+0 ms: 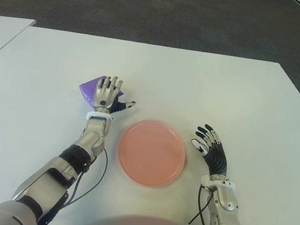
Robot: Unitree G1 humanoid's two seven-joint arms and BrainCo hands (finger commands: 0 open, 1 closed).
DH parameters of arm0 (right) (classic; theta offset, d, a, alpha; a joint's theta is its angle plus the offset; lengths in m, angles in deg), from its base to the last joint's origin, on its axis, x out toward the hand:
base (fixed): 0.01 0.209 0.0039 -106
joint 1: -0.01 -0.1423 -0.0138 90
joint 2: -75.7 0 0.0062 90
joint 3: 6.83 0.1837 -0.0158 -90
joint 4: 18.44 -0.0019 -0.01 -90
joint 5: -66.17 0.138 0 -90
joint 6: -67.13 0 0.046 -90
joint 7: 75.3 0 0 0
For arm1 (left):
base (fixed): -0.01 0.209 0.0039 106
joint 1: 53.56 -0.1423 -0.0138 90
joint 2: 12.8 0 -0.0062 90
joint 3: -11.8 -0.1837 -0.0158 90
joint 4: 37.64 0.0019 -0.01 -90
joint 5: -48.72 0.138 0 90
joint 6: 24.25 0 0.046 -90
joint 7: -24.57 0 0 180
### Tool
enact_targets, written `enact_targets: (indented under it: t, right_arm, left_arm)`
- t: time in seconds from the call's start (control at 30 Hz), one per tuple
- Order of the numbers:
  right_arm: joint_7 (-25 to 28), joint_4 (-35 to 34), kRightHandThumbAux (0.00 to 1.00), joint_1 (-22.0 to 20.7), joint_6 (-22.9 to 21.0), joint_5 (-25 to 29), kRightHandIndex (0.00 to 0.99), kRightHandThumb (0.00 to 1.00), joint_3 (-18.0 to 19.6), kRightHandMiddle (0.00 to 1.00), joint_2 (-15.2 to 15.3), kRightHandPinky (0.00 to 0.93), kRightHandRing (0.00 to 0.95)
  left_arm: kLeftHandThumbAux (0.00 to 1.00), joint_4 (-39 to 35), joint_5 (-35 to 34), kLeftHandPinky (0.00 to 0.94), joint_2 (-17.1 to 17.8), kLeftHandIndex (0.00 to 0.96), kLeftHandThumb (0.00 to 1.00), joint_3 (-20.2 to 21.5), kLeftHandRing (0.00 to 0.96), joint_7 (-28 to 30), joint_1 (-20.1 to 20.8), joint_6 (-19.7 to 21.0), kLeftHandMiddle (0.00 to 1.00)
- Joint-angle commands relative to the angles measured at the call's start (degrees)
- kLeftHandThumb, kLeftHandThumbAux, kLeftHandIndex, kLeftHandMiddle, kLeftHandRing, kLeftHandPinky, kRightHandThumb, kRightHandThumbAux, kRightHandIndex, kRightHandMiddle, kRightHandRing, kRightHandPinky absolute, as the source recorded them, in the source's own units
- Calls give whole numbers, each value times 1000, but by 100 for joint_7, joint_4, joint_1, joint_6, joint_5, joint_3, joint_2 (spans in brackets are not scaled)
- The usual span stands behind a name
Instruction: Put the tissue paper into the plate.
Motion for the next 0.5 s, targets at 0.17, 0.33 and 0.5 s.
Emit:
enact_targets:
  t: [0.17, 0.33, 0.5]
  right_arm:
    - [-47, 541, 679, 320, -391, -70, 133, 276, 69, 239, 46, 231, 230]
    - [-43, 615, 675, 278, -303, -83, 136, 265, 71, 243, 69, 239, 235]
    - [-25, 700, 664, 245, -213, -69, 135, 264, 86, 243, 106, 237, 234]
  left_arm:
    - [178, 803, -177, 0, -33, 48, 251, -73, 0, 25, 310, -76, 0]
    - [205, 1868, -336, 0, -120, 18, 252, -137, 0, -161, 715, -405, 0]
    - [235, 2352, -427, 0, -120, 19, 255, -235, 0, -17, 892, -587, 0]
